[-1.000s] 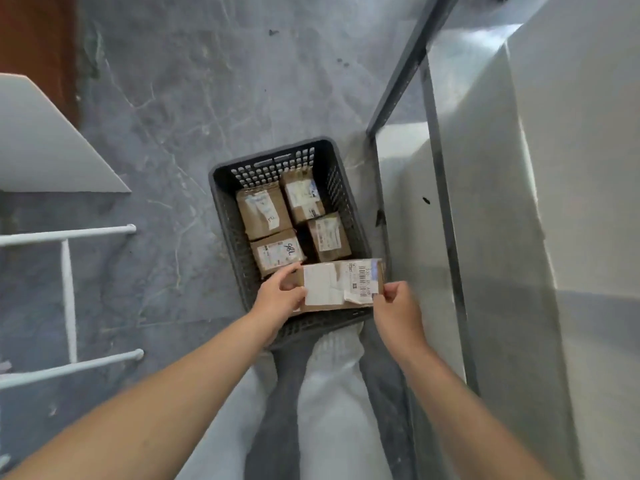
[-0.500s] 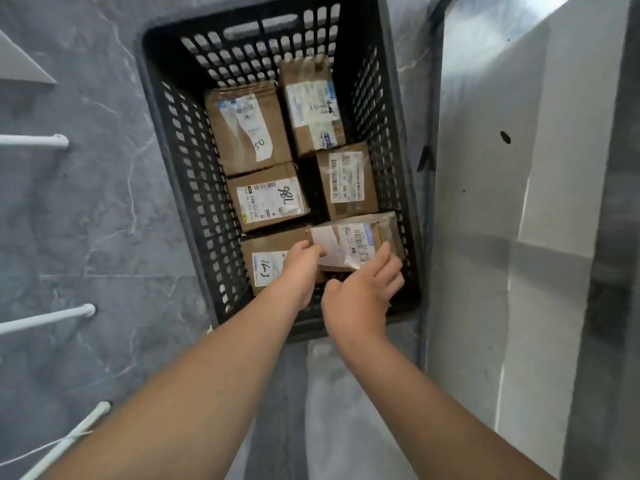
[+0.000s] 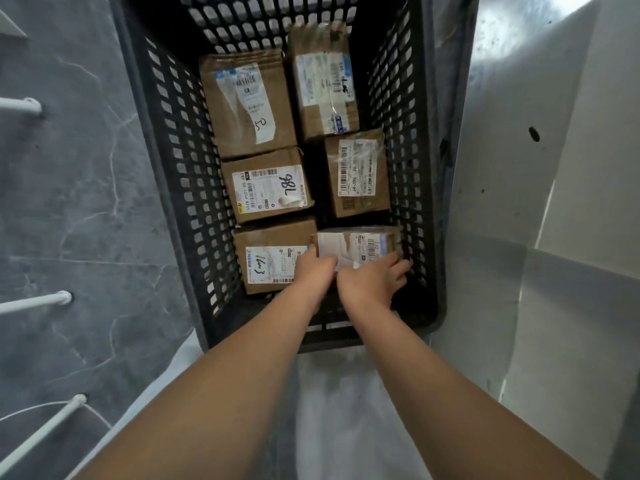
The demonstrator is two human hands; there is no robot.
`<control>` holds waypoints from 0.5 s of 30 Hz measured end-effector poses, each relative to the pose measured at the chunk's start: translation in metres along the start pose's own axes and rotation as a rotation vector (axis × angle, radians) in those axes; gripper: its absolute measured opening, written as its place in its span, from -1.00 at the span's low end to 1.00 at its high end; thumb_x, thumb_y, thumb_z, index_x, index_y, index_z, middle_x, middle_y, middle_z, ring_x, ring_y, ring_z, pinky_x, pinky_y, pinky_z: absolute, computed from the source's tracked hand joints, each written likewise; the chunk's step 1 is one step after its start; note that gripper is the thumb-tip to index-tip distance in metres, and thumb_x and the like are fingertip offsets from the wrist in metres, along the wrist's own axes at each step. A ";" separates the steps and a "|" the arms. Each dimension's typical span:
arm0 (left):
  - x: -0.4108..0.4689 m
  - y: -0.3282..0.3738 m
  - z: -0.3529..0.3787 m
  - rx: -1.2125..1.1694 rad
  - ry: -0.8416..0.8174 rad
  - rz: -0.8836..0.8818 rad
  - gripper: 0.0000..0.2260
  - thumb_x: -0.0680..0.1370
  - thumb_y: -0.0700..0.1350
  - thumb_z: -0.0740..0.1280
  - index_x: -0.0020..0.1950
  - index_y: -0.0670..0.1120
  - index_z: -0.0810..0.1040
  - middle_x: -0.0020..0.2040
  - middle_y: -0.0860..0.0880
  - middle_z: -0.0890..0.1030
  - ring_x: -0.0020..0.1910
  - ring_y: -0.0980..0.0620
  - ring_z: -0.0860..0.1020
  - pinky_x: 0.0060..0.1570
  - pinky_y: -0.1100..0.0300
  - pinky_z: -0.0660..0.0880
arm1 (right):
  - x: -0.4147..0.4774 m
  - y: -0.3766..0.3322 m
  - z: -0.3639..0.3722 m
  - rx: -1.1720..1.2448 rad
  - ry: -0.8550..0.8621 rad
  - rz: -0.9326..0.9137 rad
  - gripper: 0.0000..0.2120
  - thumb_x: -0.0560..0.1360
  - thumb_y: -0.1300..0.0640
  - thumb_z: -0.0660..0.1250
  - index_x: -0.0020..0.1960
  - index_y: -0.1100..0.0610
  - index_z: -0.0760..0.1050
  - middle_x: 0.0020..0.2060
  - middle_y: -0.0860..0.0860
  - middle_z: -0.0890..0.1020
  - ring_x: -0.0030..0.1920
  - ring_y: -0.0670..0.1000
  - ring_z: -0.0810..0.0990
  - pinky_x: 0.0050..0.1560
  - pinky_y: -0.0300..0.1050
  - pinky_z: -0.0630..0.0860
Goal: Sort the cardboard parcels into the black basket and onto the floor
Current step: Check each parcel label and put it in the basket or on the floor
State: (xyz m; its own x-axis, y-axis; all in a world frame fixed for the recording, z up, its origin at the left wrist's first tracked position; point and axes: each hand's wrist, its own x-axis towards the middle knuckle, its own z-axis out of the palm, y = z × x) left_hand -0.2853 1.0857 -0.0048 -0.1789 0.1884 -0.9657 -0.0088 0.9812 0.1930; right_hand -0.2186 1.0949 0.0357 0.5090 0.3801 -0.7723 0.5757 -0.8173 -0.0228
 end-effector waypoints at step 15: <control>0.022 -0.011 -0.006 -0.095 0.121 -0.061 -0.81 0.55 -0.03 0.34 0.11 -0.02 0.42 -0.08 0.04 0.51 0.05 -0.04 0.54 0.19 0.01 0.52 | 0.037 0.014 0.005 -0.101 -0.062 -0.102 -0.20 0.55 0.20 0.28 0.58 0.32 -0.17 0.52 0.16 0.04 0.46 0.17 0.25 0.41 0.01 0.38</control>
State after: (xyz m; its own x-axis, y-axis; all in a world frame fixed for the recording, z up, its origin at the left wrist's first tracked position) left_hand -0.2947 1.0785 -0.0275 -0.2921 0.1169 -0.9492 -0.1153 0.9810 0.1563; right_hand -0.1946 1.0952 0.0036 0.4063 0.4290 -0.8068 0.6851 -0.7272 -0.0417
